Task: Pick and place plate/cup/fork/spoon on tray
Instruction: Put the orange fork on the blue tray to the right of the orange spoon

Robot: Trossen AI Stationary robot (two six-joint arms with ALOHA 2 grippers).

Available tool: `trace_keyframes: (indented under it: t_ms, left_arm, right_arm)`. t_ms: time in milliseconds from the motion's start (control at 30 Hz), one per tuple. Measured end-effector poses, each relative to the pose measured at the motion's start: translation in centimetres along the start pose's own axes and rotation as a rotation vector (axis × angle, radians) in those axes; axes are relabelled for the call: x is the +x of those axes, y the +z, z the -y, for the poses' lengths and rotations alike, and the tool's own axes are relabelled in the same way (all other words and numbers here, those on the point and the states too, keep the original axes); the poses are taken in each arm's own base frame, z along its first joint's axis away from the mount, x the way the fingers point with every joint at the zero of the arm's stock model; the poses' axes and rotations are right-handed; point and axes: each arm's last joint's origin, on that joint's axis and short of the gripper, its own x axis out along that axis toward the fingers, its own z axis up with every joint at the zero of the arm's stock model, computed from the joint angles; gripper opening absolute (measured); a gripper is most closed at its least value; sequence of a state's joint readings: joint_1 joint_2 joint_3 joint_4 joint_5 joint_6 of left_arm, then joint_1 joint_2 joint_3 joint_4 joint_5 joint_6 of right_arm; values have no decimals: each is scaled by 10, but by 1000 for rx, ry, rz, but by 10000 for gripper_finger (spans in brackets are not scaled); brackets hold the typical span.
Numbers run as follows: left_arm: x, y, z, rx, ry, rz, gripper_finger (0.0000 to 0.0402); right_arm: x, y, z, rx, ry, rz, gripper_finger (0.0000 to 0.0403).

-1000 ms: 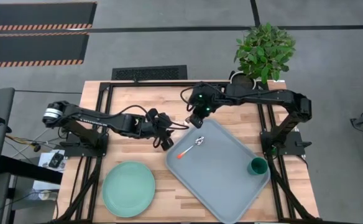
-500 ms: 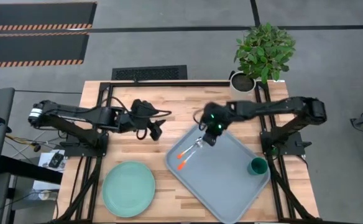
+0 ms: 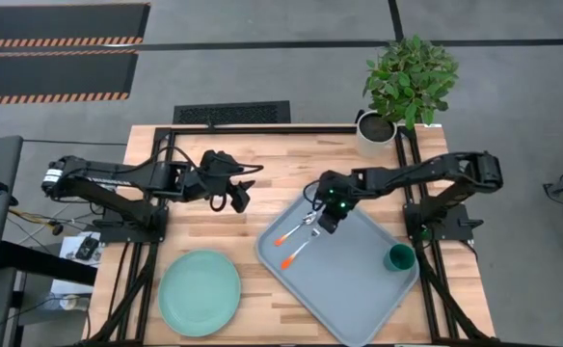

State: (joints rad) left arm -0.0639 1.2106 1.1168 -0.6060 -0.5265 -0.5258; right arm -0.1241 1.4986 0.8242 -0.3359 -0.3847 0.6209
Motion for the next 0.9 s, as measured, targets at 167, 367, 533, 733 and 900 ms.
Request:
trace_keyframes:
  t_ms: [167, 367, 533, 733, 900]
  left_arm:
    - [0, -1, -1, 5, 5, -11, 231]
    - [0, -1, -1, 4, 14, -6, 231]
    - [0, -1, -1, 5, 19, -6, 231]
    - [0, -1, -1, 1, 22, -5, 231]
    - [0, -1, -1, 0, 22, -5, 231]
  right_arm:
    - [4, 5, 10, 8, -1, -15, 1]
    - [10, 9, 18, -19, 3, -31, 3]
    - [21, 9, 26, -9, -16, -67, 2]
    - [33, 7, 33, 9, -49, -106, 26]
    - [31, 8, 36, 9, -65, -98, 39]
